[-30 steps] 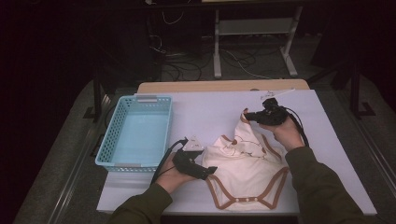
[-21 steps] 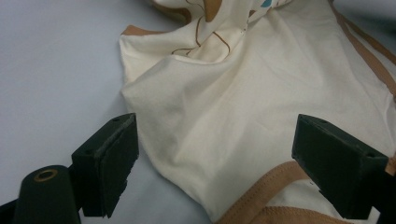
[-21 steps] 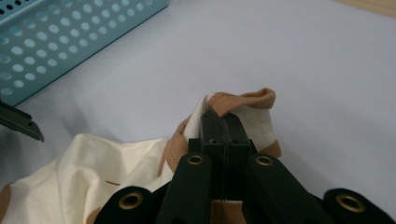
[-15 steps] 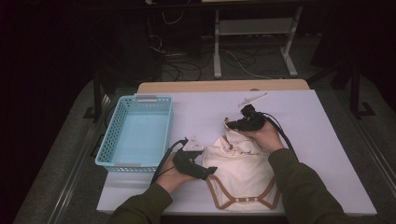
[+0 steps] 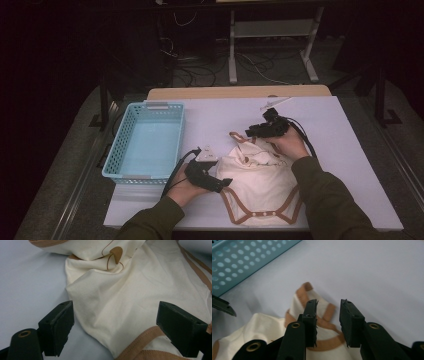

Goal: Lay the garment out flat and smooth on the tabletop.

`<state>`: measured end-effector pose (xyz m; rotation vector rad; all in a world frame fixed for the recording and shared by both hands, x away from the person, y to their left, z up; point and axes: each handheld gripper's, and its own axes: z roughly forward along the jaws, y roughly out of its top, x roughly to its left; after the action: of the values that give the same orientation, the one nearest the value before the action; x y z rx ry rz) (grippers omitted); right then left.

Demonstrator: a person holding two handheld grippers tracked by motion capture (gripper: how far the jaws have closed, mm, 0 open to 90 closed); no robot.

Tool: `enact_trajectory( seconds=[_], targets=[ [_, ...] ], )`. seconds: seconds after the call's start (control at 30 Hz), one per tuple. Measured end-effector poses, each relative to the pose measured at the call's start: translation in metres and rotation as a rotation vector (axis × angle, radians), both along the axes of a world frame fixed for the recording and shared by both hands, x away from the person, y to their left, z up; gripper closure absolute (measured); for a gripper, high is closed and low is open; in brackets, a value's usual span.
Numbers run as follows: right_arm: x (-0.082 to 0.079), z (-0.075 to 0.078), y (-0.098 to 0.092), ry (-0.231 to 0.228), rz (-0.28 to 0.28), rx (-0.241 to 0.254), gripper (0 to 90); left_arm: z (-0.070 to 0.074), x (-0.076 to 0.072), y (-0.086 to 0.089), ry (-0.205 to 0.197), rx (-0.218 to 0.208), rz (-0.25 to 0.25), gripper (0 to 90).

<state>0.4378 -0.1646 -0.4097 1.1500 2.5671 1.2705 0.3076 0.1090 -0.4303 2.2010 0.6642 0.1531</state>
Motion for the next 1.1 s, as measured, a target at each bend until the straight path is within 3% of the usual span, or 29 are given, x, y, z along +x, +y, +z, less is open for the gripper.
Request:
enact_trajectory(
  seconds=[0.2, 0.5, 0.67, 1.1],
  targets=[
    [0.007, 0.002, -0.028, -0.001, -0.068, -0.028, 68.1, -0.001, 0.000, -0.001, 0.003, -0.013, 0.012, 14.4],
    [0.011, -0.018, -0.053, 0.061, -0.123, -0.064, 68.4, -0.001, 0.000, -0.001, 0.004, -0.010, 0.010, 14.4],
    [0.009, -0.030, -0.052, 0.086, -0.098, -0.054, 66.4, -0.001, 0.000, 0.000, 0.003, 0.003, 0.001, 14.4],
    [0.003, -0.035, -0.043, 0.114, -0.024, -0.066, 64.9, -0.001, 0.000, 0.000, 0.003, 0.001, 0.003, 14.4]
  ],
)
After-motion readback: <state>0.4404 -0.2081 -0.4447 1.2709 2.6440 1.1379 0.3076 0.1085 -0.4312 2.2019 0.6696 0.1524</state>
